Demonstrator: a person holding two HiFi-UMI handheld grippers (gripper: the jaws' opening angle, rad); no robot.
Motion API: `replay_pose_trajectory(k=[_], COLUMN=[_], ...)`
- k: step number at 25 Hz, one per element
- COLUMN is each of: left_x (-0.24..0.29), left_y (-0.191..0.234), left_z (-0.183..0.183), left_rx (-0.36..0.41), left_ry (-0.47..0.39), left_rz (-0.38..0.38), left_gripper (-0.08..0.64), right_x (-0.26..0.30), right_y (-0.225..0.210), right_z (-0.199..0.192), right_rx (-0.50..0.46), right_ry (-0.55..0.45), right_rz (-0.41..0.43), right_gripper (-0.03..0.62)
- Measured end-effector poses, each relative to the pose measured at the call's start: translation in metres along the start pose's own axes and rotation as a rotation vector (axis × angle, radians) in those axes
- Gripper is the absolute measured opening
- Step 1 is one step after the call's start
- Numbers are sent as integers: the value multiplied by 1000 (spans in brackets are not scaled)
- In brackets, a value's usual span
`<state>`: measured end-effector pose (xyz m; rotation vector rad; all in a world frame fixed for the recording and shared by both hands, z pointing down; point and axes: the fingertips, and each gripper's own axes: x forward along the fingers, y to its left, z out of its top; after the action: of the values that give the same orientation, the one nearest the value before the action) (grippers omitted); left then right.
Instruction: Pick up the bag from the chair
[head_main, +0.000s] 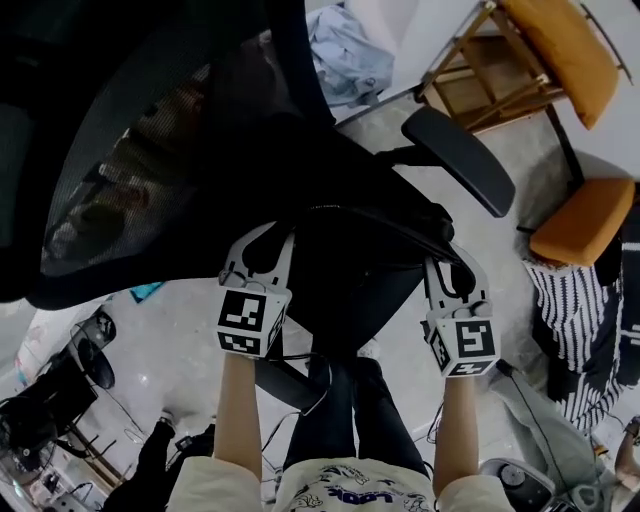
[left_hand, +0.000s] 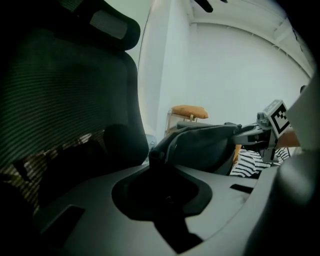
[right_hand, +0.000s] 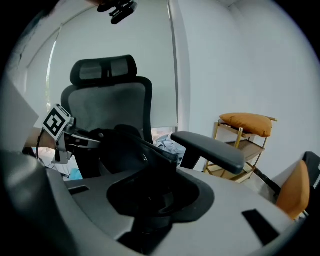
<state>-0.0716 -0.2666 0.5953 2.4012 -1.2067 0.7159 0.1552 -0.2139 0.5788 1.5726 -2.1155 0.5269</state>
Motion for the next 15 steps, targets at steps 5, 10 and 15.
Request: replay_pose_trajectory(k=[5,10,15], left_x=[-43,-99,-156], left_y=[-16,-38,-60], left_z=[37,69,100], left_rx=[23,33,42], left_ry=[-34,-68,-126], left_rz=[25,62,107], left_gripper=[67,67,64], right_x=[-42,-94,-147], right_y=[3,12,23], right_z=[37,72,108], right_rx=[-22,-32,-48], right_ry=[-62,-120,-190], right_rz=[6,8,15], right_gripper=[121,121,121])
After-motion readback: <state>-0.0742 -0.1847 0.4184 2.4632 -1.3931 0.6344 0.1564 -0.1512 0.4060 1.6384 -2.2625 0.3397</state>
